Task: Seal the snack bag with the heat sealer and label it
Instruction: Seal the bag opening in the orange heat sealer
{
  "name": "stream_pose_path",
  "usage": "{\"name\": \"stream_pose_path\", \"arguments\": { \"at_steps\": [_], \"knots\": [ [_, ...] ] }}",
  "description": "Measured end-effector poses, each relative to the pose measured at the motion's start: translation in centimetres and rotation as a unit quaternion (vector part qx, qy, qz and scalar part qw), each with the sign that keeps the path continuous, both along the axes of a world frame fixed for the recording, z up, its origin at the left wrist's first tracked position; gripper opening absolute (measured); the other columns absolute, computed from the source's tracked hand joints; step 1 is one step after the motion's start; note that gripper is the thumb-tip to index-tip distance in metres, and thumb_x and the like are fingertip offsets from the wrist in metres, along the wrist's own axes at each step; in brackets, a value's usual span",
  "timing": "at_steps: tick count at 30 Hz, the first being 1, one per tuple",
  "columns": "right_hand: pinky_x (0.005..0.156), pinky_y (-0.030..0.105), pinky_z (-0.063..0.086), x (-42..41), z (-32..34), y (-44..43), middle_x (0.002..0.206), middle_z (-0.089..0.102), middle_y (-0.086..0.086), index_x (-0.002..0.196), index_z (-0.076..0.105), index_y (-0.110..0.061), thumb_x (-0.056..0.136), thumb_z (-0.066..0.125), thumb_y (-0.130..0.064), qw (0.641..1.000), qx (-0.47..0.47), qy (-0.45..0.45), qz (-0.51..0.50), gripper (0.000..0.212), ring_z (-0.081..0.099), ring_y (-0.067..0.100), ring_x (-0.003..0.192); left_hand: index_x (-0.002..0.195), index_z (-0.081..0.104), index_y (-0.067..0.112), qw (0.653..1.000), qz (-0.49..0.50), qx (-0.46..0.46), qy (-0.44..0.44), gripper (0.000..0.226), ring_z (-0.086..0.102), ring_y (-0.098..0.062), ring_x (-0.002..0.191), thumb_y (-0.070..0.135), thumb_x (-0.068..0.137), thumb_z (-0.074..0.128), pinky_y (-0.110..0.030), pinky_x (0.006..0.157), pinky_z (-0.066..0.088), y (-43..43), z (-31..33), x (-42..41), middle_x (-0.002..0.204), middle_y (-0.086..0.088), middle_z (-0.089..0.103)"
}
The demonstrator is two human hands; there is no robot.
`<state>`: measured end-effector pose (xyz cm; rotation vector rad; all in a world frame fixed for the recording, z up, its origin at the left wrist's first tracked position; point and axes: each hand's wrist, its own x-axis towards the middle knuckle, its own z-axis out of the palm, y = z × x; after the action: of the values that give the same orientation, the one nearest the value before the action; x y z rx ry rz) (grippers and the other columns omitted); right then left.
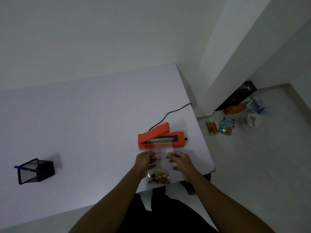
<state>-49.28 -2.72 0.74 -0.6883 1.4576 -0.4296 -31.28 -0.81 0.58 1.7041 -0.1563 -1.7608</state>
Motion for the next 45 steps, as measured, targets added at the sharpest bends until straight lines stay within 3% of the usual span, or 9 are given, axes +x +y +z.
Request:
{"name": "stream_pose_path", "arguments": {
  "at_steps": [4, 9, 12, 15, 20, 23, 27, 34, 45],
  "knots": [
    [0.061, 0.034, 0.058, 0.1, 0.1, 0.1, 0.102, 0.075, 0.006, 0.101, 0.072, -0.007, 0.090, 0.069, -0.026, 0.999, 0.012, -0.032, -0.017, 0.022, 0.068, 0.020, 0.092, 0.107, 0.065, 0.004, 1.000, -0.011, -0.003, -0.024, 0.021, 0.072, -0.026, 0.094, 0.018, 0.099, 0.050, -0.045, 0.088, 0.056, 0.0, 0.1, -0.2, 0.099, -0.010, 0.076],
    [0.068, 0.041, 0.061, 0.5, -0.2, 0.5, 0.103, 0.075, 0.009, 0.101, 0.072, -0.007, 0.089, 0.070, -0.024, 0.998, 0.018, -0.054, -0.033, 0.022, 0.070, 0.024, 0.098, 0.105, 0.065, 0.004, 0.999, -0.009, -0.007, -0.040, 0.020, 0.072, -0.025, 0.091, 0.017, 0.099, 0.051, -0.041, 0.080, 0.058, -0.1, 0.3, -0.4, 0.100, -0.013, 0.075],
    [0.071, 0.041, 0.062, 0.7, -0.4, 0.5, 0.100, 0.076, 0.010, 0.101, 0.072, -0.006, 0.089, 0.070, -0.025, 0.998, 0.017, -0.051, -0.041, 0.022, 0.070, 0.024, 0.094, 0.107, 0.065, 0.004, 0.999, -0.007, -0.003, -0.035, 0.021, 0.071, -0.026, 0.093, 0.018, 0.098, 0.052, -0.042, 0.081, 0.058, -0.1, 0.3, -0.3, 0.102, -0.014, 0.074],
    [0.064, 0.035, 0.060, 0.8, -0.4, 0.4, 0.097, 0.075, 0.011, 0.100, 0.071, -0.004, 0.088, 0.071, -0.025, 0.998, 0.010, -0.042, -0.047, 0.024, 0.070, 0.022, 0.087, 0.104, 0.065, 0.007, 0.999, -0.012, -0.004, -0.047, 0.023, 0.070, -0.025, 0.094, 0.027, 0.096, 0.056, -0.041, 0.081, 0.057, 0.0, 0.4, -0.3, 0.103, -0.012, 0.073],
    [0.058, 0.030, 0.056, 1.0, -0.2, 0.4, 0.090, 0.074, 0.010, 0.097, 0.071, -0.002, 0.088, 0.071, -0.023, 0.998, -0.001, -0.039, -0.049, 0.023, 0.068, 0.019, 0.079, 0.078, 0.060, 0.009, 0.977, -0.037, -0.003, -0.210, 0.048, 0.060, -0.022, 0.073, 0.056, 0.089, 0.055, -0.037, 0.069, 0.050, -0.1, 0.0, 0.7, 0.079, -0.011, 0.064],
    [0.058, 0.031, 0.056, 1.1, -0.4, 0.4, 0.089, 0.074, 0.009, 0.096, 0.071, -0.002, 0.088, 0.070, -0.022, 0.998, -0.006, -0.037, -0.045, 0.022, 0.068, 0.018, 0.079, 0.074, 0.052, 0.009, 0.953, -0.015, -0.022, -0.301, 0.049, 0.048, -0.019, 0.065, 0.055, 0.091, 0.051, -0.030, 0.059, 0.041, -0.4, 0.5, 2.0, 0.069, -0.005, 0.052],
    [0.056, 0.029, 0.055, 1.3, -0.7, 0.3, 0.089, 0.074, 0.011, 0.094, 0.071, -0.003, 0.088, 0.071, -0.021, 0.999, -0.014, -0.025, -0.044, 0.019, 0.068, 0.018, 0.077, 0.072, 0.046, 0.013, 0.934, -0.009, -0.084, -0.347, 0.042, 0.044, -0.016, 0.063, 0.050, 0.091, 0.055, -0.028, 0.057, 0.037, -1.5, 1.6, 3.9, 0.067, 0.001, 0.047],
    [0.060, 0.031, 0.059, 1.5, -1.6, 0.1, 0.087, 0.072, 0.016, 0.092, 0.071, -0.001, 0.088, 0.070, -0.019, 0.999, -0.041, -0.003, -0.027, 0.018, 0.067, 0.020, 0.074, 0.067, 0.044, 0.016, 0.913, -0.063, -0.193, -0.353, 0.042, 0.042, -0.011, 0.058, 0.047, 0.090, 0.061, -0.025, 0.059, 0.038, -3.4, 3.6, 4.5, 0.064, 0.003, 0.046],
    [0.062, 0.028, 0.056, 1.1, -2.3, -0.3, 0.072, 0.069, 0.013, 0.078, 0.070, -0.003, 0.087, 0.071, -0.016, 0.996, -0.081, 0.024, -0.013, 0.017, 0.064, 0.019, 0.064, 0.075, 0.056, 0.010, 0.924, -0.095, -0.209, -0.306, 0.044, 0.051, -0.013, 0.061, 0.052, 0.083, 0.067, -0.027, 0.060, 0.043, -4.0, 3.0, 4.1, 0.068, -0.001, 0.058]
  ]
}}
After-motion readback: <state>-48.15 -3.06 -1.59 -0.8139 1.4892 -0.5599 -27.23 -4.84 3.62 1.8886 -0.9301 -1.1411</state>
